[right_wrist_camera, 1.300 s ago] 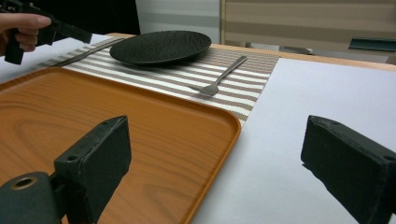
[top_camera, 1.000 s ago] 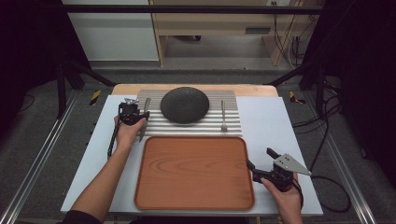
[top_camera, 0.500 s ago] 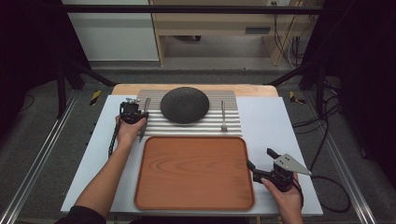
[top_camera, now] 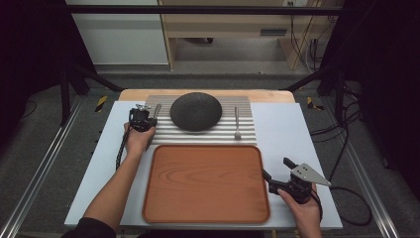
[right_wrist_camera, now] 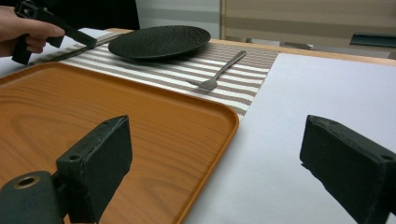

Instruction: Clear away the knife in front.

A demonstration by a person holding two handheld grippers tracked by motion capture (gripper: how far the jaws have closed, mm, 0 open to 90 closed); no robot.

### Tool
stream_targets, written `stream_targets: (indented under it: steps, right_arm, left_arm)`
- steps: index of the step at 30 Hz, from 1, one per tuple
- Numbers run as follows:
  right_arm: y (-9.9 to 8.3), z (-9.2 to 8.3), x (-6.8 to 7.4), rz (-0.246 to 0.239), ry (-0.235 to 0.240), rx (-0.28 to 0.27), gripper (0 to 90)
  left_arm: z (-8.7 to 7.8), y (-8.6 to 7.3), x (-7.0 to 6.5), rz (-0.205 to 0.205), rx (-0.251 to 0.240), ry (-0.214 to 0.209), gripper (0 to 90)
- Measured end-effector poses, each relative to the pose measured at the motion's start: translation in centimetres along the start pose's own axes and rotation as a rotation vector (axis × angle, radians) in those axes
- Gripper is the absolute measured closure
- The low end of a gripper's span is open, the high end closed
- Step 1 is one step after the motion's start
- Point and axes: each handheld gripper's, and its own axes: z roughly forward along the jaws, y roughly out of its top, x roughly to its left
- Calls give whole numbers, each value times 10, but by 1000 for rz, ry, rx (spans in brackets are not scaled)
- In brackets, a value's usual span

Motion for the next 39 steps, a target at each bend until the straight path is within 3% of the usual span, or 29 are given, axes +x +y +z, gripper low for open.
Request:
stream_targets:
  steps: [15,20,29,39]
  right_arm:
    - [-1,1,-1,2,3,8,94]
    - [-1,1,-1,3,2,8,94]
    - [-1,2,-1,7,5,9,96]
    - [0,1,-1,7,12,-1,95]
  left_arm:
    - [-2,1,-3,35,14,22,800]
    - [-6,1,-4,27,10,23,801]
    - [-24,4,-2,-7,-38,32,801]
    - [-49,5,-9,1,-83,40,801]
